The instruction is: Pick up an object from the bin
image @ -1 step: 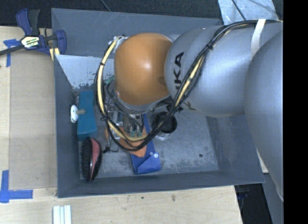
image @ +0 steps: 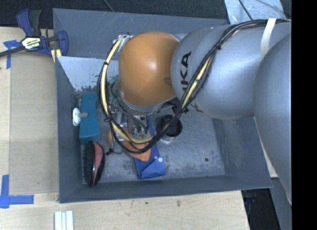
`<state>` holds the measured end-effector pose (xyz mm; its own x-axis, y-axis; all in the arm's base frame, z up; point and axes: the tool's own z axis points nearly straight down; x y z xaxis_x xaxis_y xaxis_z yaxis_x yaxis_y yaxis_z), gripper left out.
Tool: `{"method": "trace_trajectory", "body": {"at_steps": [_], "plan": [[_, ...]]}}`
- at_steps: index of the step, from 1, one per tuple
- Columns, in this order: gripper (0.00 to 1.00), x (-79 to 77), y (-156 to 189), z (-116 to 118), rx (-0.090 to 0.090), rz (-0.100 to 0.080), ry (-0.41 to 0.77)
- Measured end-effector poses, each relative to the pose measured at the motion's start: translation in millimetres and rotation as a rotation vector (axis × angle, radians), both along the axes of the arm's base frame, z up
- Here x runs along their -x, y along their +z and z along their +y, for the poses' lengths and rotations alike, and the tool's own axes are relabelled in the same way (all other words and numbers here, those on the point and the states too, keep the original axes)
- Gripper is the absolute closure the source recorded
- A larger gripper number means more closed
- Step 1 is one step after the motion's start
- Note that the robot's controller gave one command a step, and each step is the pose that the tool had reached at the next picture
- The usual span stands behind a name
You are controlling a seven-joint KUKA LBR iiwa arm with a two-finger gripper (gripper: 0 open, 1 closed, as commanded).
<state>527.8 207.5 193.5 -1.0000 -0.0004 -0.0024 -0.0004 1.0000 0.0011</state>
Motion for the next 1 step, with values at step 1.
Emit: {"method": "trace_trajectory", "body": {"at_steps": [1], "plan": [[0.00, -0.1, -0.6, -1.4, 0.000, 0.000, 0.007]]}}
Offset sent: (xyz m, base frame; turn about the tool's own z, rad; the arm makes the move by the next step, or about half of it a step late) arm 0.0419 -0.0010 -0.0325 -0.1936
